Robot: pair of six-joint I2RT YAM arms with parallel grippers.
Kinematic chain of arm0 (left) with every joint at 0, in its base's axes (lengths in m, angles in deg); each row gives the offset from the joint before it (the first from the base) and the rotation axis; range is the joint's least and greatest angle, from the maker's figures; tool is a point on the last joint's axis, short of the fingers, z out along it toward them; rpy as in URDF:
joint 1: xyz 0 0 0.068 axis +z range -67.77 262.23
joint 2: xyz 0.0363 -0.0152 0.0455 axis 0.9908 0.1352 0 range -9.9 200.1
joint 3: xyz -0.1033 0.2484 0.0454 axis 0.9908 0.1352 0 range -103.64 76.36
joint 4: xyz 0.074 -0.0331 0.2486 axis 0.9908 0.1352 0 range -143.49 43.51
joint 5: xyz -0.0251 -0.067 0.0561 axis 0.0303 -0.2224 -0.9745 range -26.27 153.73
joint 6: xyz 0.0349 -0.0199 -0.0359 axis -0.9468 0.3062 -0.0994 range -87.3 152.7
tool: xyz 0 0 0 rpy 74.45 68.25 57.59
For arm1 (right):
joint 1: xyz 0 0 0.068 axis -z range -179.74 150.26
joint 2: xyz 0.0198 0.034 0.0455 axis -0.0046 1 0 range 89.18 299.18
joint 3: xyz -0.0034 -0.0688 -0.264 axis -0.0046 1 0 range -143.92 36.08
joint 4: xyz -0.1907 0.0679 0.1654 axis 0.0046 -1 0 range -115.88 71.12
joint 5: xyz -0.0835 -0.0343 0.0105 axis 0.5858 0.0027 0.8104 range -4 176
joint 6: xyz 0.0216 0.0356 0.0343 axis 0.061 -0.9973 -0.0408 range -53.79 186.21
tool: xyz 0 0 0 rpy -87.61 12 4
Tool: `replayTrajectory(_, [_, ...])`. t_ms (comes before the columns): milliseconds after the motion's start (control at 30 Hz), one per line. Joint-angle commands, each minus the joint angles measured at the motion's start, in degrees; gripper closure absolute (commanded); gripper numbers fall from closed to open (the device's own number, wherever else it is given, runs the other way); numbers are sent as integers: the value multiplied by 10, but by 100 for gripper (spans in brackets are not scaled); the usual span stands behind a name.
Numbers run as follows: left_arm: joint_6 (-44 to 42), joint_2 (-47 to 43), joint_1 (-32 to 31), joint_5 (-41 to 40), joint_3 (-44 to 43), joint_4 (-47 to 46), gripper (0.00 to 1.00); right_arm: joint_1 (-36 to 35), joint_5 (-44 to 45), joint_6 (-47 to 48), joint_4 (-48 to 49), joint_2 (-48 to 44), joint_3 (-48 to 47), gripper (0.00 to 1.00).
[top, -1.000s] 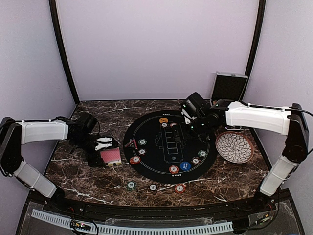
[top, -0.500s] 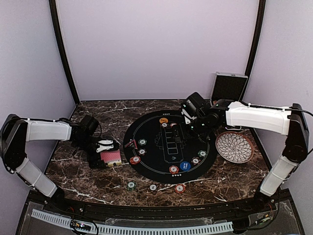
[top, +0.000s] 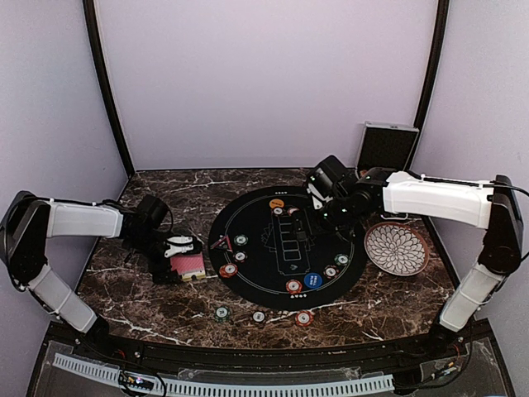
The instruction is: Distribute texas hold em gaming equipment
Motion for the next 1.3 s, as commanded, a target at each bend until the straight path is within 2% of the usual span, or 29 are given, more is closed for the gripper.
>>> replayTrajectory(0, [-9,12,-3,-2,4,-5,1,-4,0,3,5,-19,3,4])
replayTrajectory(167, [-15,19,-2,-10,4,1,4,-4,-2,4,5,-20,1,7])
replayTrajectory(467, [-15,20,-2,-13,0,14,23,-4,-8,5,8,-18,2,12])
replayTrajectory(600, [-17,18,-2,-16,2,15,25,-4,-12,4,11,-18,4,12])
replayTrajectory(867, [-13,23,-2,-20,3,9,38,-4,-16,4,14,-18,7,15])
replayTrajectory(933, [-10,24,-2,-20,3,6,43,-4,-18,2,16,-18,9,15])
replayTrajectory(1000, [-7,23,-2,-21,4,2,54,-4,-22,2,18,-18,11,16])
replayTrajectory(1067, [-3,20,-2,-24,5,-5,77,-4,-25,0,22,-18,12,17])
replayTrajectory(1133, [-1,13,-2,-30,5,-10,90,-4,-27,0,24,-18,13,18])
replayTrajectory(1200, [0,7,-2,-35,5,-13,98,-4,-30,-1,26,-17,13,18])
replayTrajectory(1267, [1,2,-2,-38,5,-13,100,-4,-33,-3,28,-17,13,18])
